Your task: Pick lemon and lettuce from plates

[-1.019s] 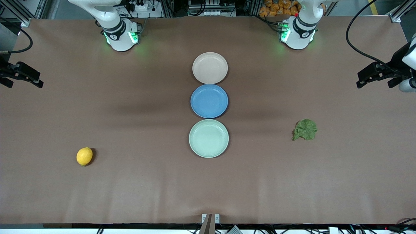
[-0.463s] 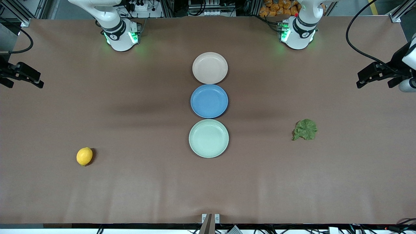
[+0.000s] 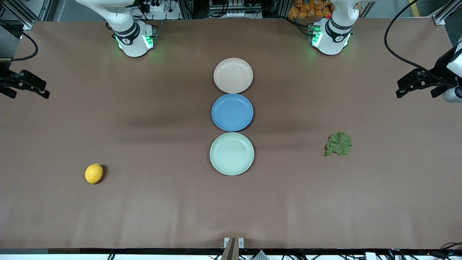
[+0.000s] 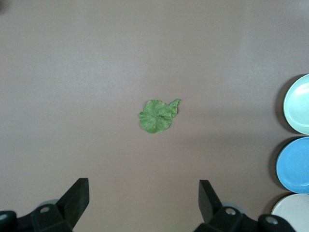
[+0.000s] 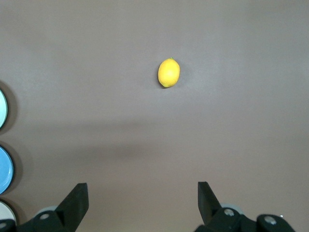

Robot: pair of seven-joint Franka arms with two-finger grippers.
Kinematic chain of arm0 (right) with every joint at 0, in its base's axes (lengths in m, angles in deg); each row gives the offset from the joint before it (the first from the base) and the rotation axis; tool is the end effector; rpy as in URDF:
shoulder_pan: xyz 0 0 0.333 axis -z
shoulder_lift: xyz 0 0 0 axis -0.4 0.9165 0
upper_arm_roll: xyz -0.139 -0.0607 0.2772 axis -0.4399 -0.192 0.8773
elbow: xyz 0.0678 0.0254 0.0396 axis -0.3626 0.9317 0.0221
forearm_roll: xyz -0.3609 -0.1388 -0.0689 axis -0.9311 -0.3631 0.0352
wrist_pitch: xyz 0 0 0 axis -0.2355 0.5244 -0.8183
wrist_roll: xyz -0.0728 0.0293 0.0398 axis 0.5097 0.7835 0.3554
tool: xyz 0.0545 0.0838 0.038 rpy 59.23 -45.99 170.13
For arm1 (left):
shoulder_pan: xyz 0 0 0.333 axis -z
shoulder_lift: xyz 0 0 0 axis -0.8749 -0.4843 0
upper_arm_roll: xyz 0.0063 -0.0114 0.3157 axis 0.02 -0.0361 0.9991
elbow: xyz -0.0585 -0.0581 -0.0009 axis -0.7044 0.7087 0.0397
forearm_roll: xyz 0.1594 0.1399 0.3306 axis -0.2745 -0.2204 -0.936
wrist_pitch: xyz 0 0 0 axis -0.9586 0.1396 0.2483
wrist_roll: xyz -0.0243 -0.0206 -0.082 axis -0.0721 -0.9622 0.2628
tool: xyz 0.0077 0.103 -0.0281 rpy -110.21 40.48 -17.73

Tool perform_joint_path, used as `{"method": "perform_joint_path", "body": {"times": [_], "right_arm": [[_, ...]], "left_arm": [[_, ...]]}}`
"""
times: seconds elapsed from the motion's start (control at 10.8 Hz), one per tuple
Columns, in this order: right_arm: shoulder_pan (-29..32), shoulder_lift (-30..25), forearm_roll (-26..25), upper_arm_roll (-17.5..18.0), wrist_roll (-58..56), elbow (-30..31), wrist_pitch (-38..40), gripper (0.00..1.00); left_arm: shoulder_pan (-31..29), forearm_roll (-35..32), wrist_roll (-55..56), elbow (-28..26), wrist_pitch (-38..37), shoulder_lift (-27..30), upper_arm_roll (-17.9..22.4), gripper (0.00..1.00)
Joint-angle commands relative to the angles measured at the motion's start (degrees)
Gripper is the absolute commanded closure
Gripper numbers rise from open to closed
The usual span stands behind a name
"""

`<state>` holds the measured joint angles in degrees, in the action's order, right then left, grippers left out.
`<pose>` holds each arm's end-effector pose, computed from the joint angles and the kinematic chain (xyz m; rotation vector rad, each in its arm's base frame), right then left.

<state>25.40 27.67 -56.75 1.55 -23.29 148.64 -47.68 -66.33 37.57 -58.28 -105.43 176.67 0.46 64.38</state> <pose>0.5475 -0.0290 0.6390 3.1317 -0.0281 0.0290 0.5593 -0.0404 0.6491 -3.1347 0.0021 -0.0367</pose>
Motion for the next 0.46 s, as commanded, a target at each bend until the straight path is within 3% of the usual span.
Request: {"method": "perform_joint_path", "body": {"times": [0.0, 0.37], "right_arm": [[0.20, -0.30, -0.62, 0.21, 0.31, 0.42, -0.45, 0.00], [0.11, -0.30, -0.62, 0.21, 0.31, 0.51, -0.45, 0.00]], "left_arm": [[0.20, 0.45, -0.74, 0.62, -2.05, 0.77, 0.36, 0.00], [0.11, 0.71, -0.65, 0.62, -2.23, 0.77, 0.36, 0.00]]}}
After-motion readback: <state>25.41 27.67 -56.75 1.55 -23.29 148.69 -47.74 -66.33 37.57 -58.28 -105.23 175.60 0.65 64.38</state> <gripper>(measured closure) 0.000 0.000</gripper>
